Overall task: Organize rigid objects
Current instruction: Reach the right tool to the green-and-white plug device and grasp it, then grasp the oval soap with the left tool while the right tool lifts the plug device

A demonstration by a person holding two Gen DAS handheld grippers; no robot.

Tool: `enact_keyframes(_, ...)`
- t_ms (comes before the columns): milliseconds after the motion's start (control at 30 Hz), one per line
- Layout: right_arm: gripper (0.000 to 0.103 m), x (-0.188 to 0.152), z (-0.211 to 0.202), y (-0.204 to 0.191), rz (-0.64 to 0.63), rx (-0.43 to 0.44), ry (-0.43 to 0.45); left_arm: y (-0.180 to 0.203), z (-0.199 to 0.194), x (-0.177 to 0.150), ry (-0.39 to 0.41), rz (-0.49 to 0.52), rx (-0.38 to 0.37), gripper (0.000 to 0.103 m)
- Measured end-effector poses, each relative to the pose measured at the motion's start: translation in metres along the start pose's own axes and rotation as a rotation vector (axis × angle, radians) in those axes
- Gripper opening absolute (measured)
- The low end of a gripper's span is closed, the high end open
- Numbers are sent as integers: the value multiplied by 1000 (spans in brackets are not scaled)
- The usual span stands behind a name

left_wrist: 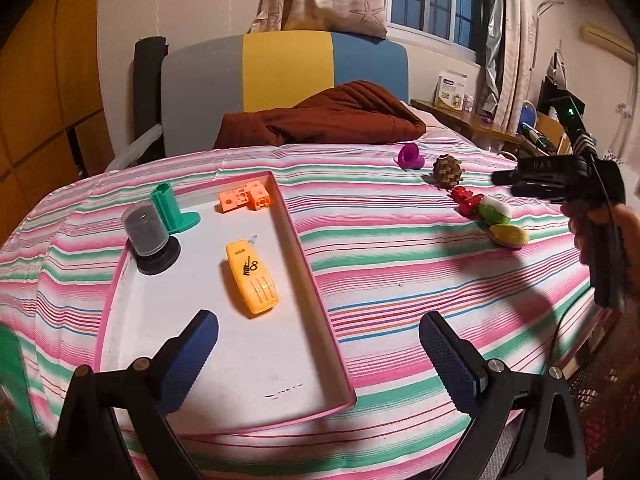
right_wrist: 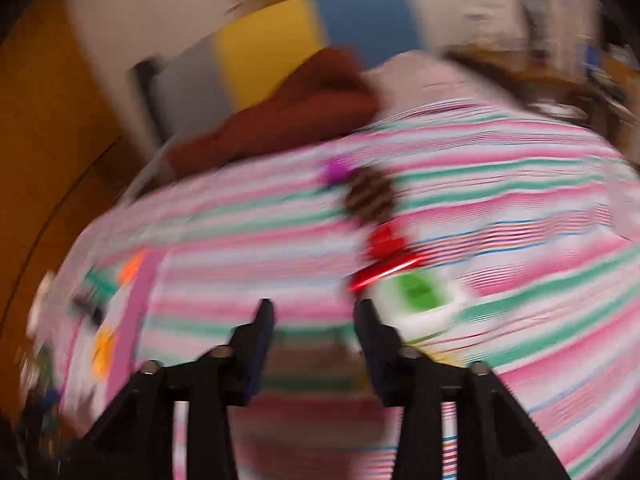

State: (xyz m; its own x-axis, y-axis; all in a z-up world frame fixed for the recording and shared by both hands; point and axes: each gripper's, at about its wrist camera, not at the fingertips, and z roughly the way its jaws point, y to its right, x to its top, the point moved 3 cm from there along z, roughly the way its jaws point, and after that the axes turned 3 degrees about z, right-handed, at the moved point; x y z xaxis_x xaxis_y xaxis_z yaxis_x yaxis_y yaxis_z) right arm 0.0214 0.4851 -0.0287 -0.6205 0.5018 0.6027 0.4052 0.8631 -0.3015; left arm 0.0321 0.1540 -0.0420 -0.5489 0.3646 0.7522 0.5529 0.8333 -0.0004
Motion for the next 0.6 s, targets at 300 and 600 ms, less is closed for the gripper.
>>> enact_keyframes(300,67,11,50,42,86,-110,-173,13,1,-1,-5,39,-8,101)
enact_keyframes(600,64,10,54,44,55,-87,-160,40,10,6,-12,107,-42,101)
